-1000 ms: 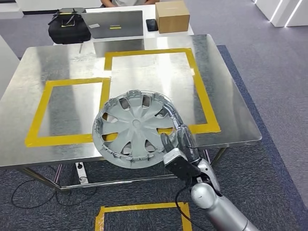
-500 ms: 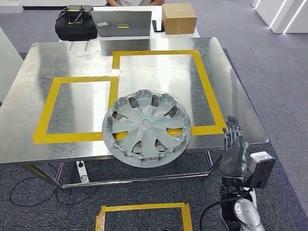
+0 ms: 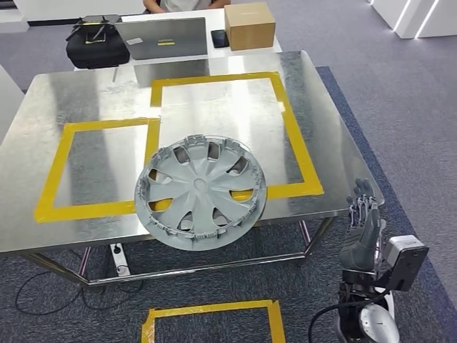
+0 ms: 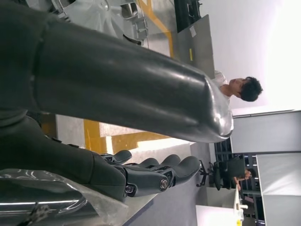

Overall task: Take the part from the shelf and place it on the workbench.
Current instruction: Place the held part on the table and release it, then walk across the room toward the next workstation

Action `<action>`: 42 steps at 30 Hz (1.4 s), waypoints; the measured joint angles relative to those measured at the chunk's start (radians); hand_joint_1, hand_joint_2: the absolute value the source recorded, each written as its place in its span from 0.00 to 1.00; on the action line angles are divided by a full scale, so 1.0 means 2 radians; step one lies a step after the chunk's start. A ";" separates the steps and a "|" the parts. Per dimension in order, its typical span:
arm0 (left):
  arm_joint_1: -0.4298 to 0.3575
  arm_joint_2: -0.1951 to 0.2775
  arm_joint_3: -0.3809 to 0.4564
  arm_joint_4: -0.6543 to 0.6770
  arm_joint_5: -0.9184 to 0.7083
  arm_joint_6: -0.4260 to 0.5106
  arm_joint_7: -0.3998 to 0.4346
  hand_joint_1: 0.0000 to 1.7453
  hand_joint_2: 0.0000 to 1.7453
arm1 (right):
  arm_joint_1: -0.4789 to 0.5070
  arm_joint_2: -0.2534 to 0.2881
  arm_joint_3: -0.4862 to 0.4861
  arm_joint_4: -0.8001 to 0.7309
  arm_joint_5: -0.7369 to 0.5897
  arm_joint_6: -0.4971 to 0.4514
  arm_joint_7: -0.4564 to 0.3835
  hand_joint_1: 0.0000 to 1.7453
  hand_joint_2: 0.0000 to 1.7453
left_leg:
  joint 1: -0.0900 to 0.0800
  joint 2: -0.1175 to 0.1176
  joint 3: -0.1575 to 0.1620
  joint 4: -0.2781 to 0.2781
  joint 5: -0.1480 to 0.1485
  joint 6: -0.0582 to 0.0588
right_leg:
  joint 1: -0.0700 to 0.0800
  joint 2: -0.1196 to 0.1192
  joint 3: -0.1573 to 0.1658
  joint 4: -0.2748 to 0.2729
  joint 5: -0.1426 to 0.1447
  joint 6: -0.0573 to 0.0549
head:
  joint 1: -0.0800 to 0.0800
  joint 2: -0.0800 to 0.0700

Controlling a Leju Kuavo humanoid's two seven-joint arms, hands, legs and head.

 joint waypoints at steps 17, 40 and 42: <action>-0.002 -0.003 0.003 0.000 0.002 0.003 0.008 0.00 0.00 | 0.003 0.003 -0.002 0.000 0.027 -0.017 0.000 0.00 0.00 | -0.003 0.001 0.038 -0.103 0.046 0.022 | 0.000 0.000 -0.007 0.042 -0.023 0.019 | 0.003 0.000; -0.004 -0.003 0.003 -0.001 -0.001 0.009 0.008 0.00 1.00 | 0.006 0.006 -0.003 -0.001 0.035 -0.022 0.001 0.00 0.00 | -0.008 0.005 0.077 -0.127 0.032 0.029 | 0.004 -0.001 -0.049 0.038 -0.004 0.016 | 0.002 0.000; -0.005 -0.003 0.003 -0.001 -0.001 0.011 0.007 0.00 1.00 | 0.006 0.006 -0.002 -0.001 0.036 -0.023 0.002 0.00 0.00 | -0.009 0.006 0.064 -0.126 0.041 0.031 | 0.002 0.000 -0.068 0.102 -0.049 0.021 | 0.003 0.000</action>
